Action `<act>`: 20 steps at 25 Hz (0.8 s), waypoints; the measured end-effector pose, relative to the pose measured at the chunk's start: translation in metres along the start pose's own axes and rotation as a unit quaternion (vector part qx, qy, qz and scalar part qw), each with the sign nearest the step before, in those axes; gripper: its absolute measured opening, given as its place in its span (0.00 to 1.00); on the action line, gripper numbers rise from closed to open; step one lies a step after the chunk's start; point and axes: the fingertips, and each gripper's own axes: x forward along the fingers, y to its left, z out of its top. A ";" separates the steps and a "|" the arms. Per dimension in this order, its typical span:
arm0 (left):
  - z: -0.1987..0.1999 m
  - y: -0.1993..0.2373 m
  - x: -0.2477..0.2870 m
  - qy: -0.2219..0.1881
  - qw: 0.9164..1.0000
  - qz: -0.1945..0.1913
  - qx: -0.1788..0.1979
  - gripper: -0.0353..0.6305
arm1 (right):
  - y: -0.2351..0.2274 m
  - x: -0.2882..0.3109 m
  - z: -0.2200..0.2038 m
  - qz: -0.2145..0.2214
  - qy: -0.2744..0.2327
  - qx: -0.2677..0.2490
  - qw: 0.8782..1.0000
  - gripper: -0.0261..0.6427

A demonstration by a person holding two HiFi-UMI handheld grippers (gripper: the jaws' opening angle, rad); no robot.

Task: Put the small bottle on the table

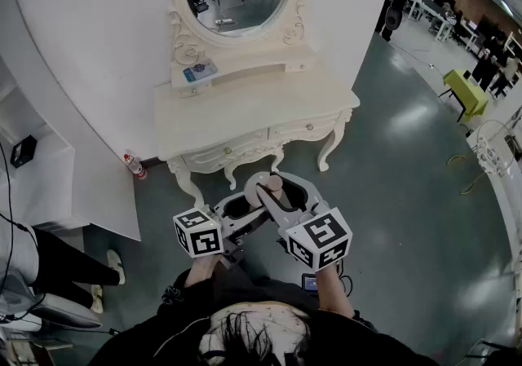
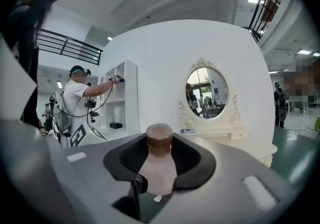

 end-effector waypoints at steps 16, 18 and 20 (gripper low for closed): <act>-0.018 -0.008 0.014 0.019 1.000 0.003 -0.006 0.42 | -0.011 -0.020 -0.010 -0.009 -0.003 0.019 1.000 0.26; -0.018 -0.006 0.018 0.022 1.000 0.003 -0.007 0.42 | -0.016 -0.020 -0.011 -0.011 -0.004 0.023 1.000 0.26; -0.016 -0.004 0.021 0.024 1.000 0.002 -0.007 0.42 | -0.021 -0.019 -0.010 -0.013 -0.005 0.026 1.000 0.26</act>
